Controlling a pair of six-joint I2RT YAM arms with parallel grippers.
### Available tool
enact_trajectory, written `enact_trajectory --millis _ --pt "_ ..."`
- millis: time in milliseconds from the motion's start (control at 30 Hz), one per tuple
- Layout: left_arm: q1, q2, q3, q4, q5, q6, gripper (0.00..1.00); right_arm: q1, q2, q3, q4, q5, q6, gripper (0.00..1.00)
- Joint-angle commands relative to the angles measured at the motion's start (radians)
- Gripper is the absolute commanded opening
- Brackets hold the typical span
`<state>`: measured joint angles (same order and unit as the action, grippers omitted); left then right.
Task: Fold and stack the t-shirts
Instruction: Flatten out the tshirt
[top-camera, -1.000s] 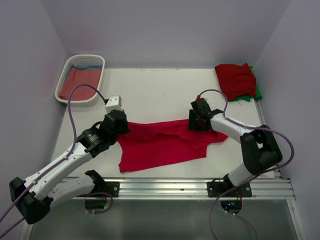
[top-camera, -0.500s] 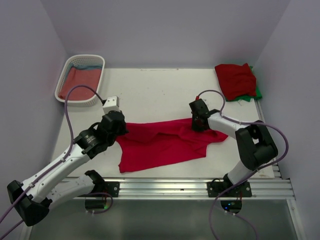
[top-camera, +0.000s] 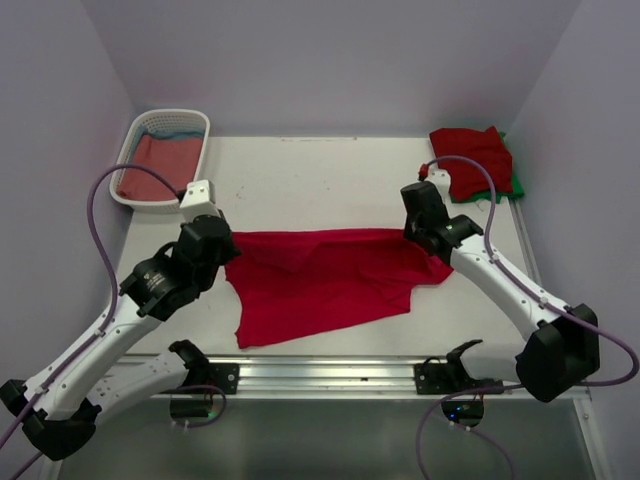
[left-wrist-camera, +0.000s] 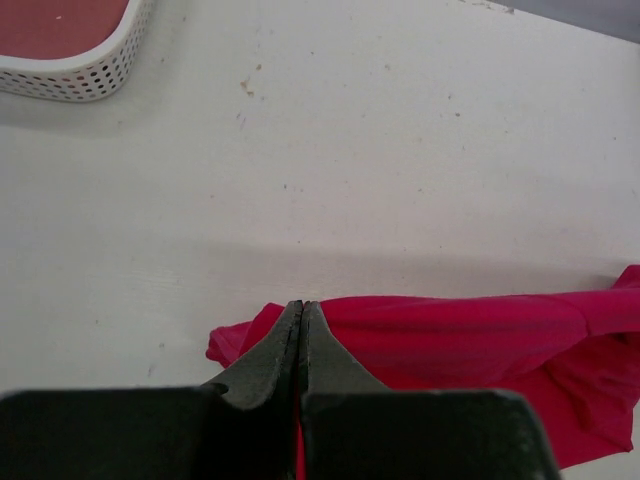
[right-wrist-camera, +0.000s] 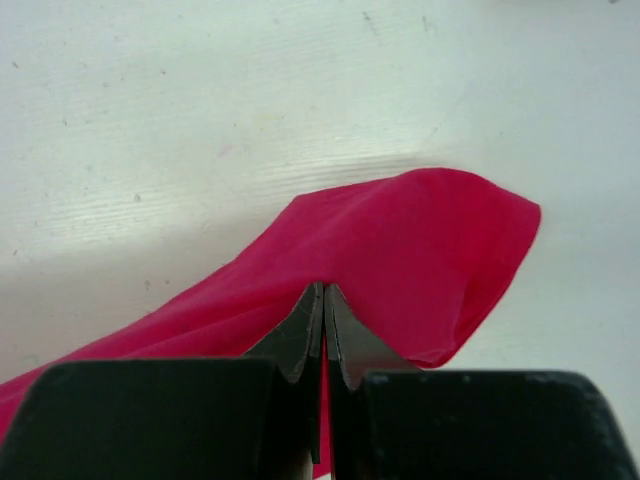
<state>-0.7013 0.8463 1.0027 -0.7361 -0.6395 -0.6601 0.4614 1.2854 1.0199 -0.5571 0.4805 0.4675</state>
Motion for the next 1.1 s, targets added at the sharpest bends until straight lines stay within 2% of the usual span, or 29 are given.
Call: enact_trajectory --millis 0,167,333,433,600,700,733,767,833,867,900,933,1000,1033,1067 --pt "0.019 -0.026 0.073 -0.075 -0.141 0.039 0.00 -0.009 -0.056 0.028 -0.153 0.203 -0.007 0.00" --pt "0.020 -0.044 0.140 -0.115 -0.203 0.059 0.00 -0.007 -0.152 0.022 -0.187 0.176 -0.006 0.00" --pt "0.020 -0.038 0.194 -0.135 -0.238 0.089 0.00 -0.009 -0.219 0.042 -0.104 0.009 -0.038 0.00" --pt "0.020 -0.027 0.183 -0.121 -0.236 0.093 0.00 -0.009 -0.149 0.075 -0.083 -0.028 -0.053 0.00" --pt "0.025 0.005 0.077 -0.023 -0.198 0.083 0.00 -0.009 0.029 0.080 0.043 -0.089 -0.056 0.00" --pt "0.028 0.033 0.008 0.084 -0.105 0.079 0.00 -0.009 0.150 0.115 0.060 -0.097 -0.037 0.00" --pt "0.028 0.037 -0.013 0.127 -0.009 0.111 0.00 -0.009 0.178 0.129 0.068 -0.091 -0.029 0.01" --pt "0.028 0.049 -0.057 0.227 0.047 0.134 0.00 -0.009 0.198 0.134 0.075 -0.089 -0.020 0.18" --pt "0.028 0.077 -0.102 0.347 0.188 0.187 0.00 -0.006 0.235 0.144 0.074 -0.089 -0.015 0.63" --pt "0.028 0.086 -0.116 0.386 0.233 0.204 0.00 -0.007 0.235 0.141 0.075 -0.092 -0.010 0.72" --pt "0.026 0.097 -0.125 0.417 0.294 0.221 0.00 -0.004 0.229 0.132 0.091 -0.097 -0.009 0.77" --pt "0.026 0.109 -0.134 0.466 0.325 0.227 0.07 -0.006 0.206 0.111 0.095 -0.100 -0.007 0.82" --pt "0.026 0.149 -0.136 0.507 0.413 0.235 0.16 -0.006 0.177 0.092 0.103 -0.094 -0.004 0.83" --pt "0.026 0.195 -0.124 0.526 0.443 0.235 0.24 -0.004 0.148 0.076 0.103 -0.089 -0.004 0.83" --pt "0.026 0.226 -0.110 0.523 0.477 0.234 0.27 -0.006 0.135 0.069 0.103 -0.089 -0.006 0.83"
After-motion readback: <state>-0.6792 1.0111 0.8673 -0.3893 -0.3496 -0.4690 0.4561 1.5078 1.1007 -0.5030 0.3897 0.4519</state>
